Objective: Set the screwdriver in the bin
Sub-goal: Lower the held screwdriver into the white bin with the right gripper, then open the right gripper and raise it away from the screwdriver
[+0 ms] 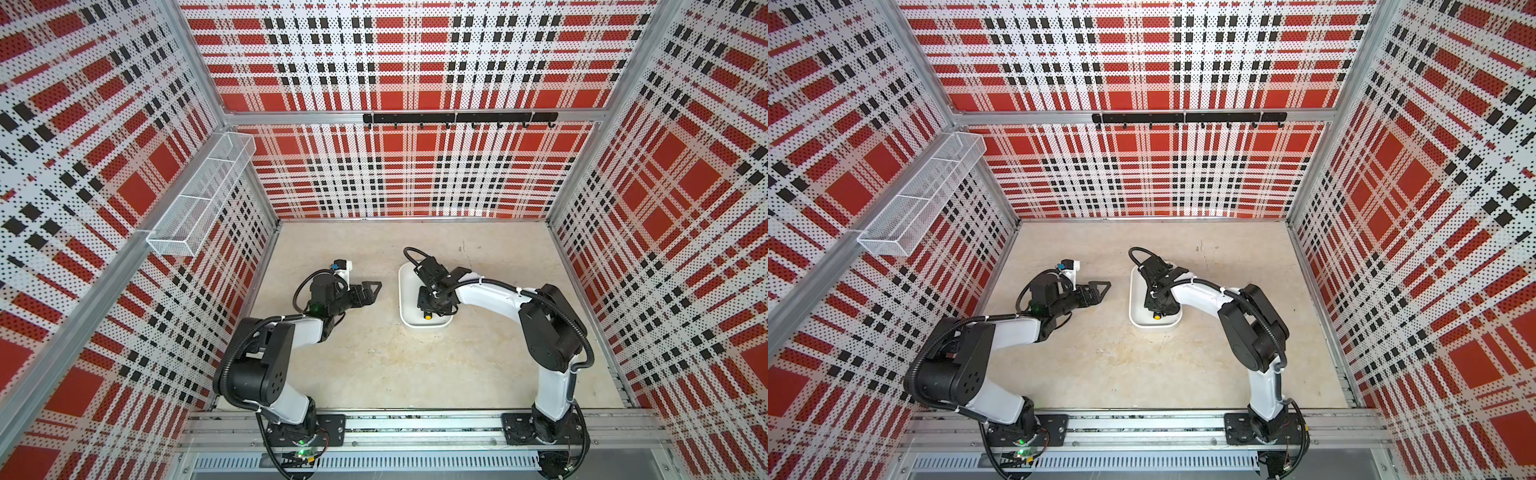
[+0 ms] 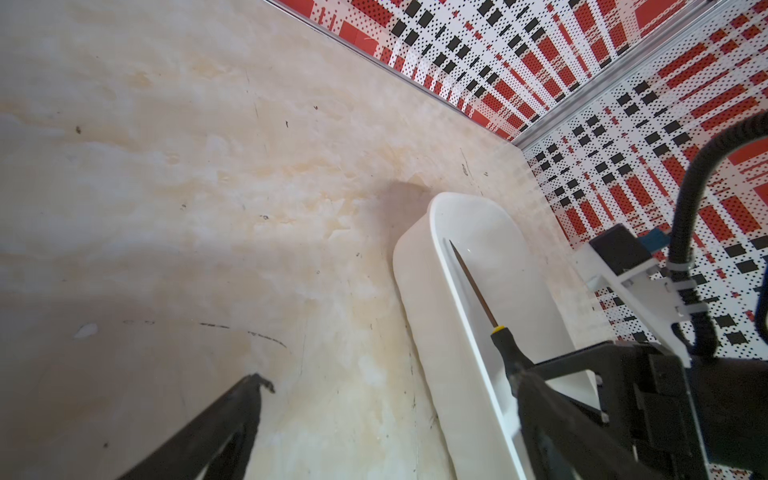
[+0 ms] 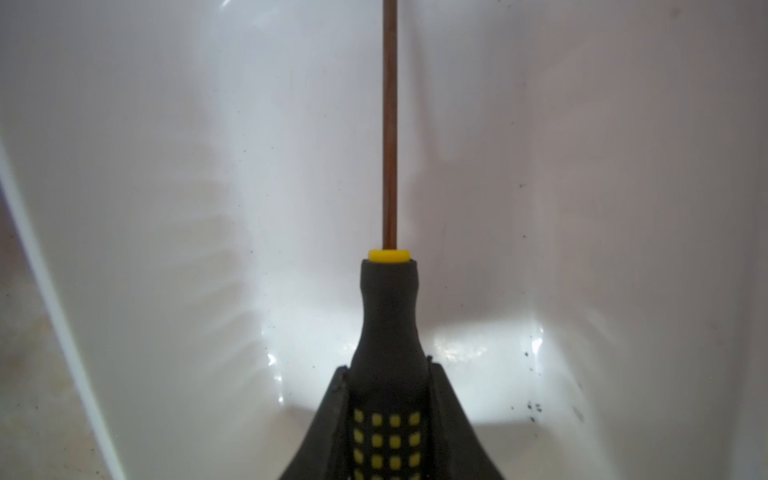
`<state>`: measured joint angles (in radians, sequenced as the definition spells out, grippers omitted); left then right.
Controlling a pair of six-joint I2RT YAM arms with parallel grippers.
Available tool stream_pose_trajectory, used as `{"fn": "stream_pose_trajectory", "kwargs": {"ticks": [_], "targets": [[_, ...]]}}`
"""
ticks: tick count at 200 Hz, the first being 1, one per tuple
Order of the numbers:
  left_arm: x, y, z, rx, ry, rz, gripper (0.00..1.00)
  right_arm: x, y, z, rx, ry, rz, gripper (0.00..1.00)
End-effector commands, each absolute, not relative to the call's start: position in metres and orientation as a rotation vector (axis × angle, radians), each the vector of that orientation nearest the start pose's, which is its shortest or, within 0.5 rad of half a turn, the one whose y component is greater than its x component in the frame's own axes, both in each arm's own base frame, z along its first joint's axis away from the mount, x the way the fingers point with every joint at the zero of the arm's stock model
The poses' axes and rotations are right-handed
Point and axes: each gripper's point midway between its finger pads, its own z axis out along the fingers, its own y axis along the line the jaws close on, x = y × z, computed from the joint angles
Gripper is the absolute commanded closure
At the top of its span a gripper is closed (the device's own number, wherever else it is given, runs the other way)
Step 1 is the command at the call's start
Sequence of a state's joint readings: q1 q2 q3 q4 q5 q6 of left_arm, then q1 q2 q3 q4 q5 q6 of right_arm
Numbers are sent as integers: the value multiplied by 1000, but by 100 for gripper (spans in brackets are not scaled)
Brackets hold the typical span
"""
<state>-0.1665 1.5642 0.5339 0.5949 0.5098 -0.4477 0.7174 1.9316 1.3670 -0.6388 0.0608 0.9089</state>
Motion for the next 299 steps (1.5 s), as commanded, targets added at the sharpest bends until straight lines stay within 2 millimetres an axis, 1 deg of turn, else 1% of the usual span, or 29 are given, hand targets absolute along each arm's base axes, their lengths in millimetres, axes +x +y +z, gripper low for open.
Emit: {"fn": "stream_pose_trajectory", "kwargs": {"ticks": [1, 56, 70, 79, 90, 140, 159, 176, 202, 224, 246, 262, 286, 299], "targets": [[386, -151, 113, 76, 2041, -885, 2, 344, 284, 48, 278, 2809, 295, 100], [387, -151, 111, 70, 2047, -878, 2, 345, 283, 39, 227, 2829, 247, 100], [386, -151, 112, 71, 2048, -879, 2, 344, 282, 37, 221, 2833, 242, 93], [386, -151, 111, 68, 2051, -878, 2, 344, 283, 36, 217, 2836, 239, 86], [386, -151, 111, 68, 2050, -878, 2, 344, 282, 34, 216, 2839, 237, 83], [386, -150, 110, 66, 2055, -877, 2, 345, 282, 37, 203, 2831, 237, 77], [385, -151, 110, 67, 2056, -878, 2, 345, 282, 38, 198, 2831, 236, 73], [385, -151, 110, 67, 2057, -878, 2, 344, 281, 37, 189, 2835, 226, 68], [385, -151, 110, 65, 2057, -881, 2, 345, 280, 42, 168, 2824, 220, 56], [384, -152, 111, 65, 2057, -892, 2, 346, 280, 47, 154, 2814, 223, 53], [384, -152, 116, 65, 2048, -888, 2, 348, 280, 58, 148, 2788, 247, 51], [385, -150, 121, 68, 2040, -875, 2, 349, 281, 74, 126, 2743, 278, 50], [386, -147, 136, 77, 2018, -844, 2, 349, 282, 110, 59, 2653, 362, 48], [387, -144, 144, 79, 2004, -818, 2, 349, 280, 134, 14, 2587, 399, 47]]}}
